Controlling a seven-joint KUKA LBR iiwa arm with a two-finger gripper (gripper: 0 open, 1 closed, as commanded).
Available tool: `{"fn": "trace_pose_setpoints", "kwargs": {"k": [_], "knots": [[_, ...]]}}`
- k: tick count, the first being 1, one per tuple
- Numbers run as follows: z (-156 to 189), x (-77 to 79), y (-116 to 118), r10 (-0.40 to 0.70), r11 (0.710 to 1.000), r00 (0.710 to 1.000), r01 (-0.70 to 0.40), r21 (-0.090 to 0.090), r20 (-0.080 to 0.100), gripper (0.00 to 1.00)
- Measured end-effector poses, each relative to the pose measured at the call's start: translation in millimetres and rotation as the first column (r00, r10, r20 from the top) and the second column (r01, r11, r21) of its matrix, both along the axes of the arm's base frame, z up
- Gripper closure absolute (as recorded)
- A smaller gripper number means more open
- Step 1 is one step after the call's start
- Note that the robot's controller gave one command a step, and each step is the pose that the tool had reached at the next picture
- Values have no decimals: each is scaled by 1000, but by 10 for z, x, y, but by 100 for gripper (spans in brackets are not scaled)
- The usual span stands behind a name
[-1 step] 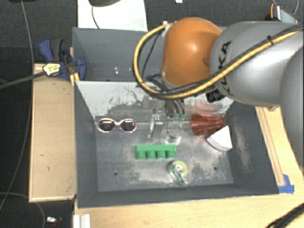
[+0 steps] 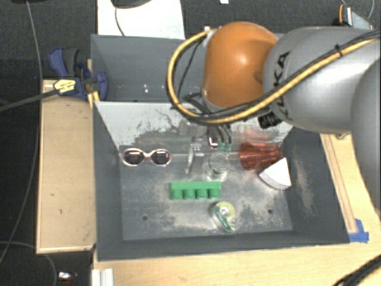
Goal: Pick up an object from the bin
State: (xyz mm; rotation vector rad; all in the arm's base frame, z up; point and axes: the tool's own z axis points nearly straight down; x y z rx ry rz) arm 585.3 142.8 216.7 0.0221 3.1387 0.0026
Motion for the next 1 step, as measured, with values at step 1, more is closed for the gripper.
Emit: {"fn": "trace_pose_setpoints", "kwargs": {"k": [1], "knots": [[-345,-256,76,-97,995,995,97,2,2,0]]}}
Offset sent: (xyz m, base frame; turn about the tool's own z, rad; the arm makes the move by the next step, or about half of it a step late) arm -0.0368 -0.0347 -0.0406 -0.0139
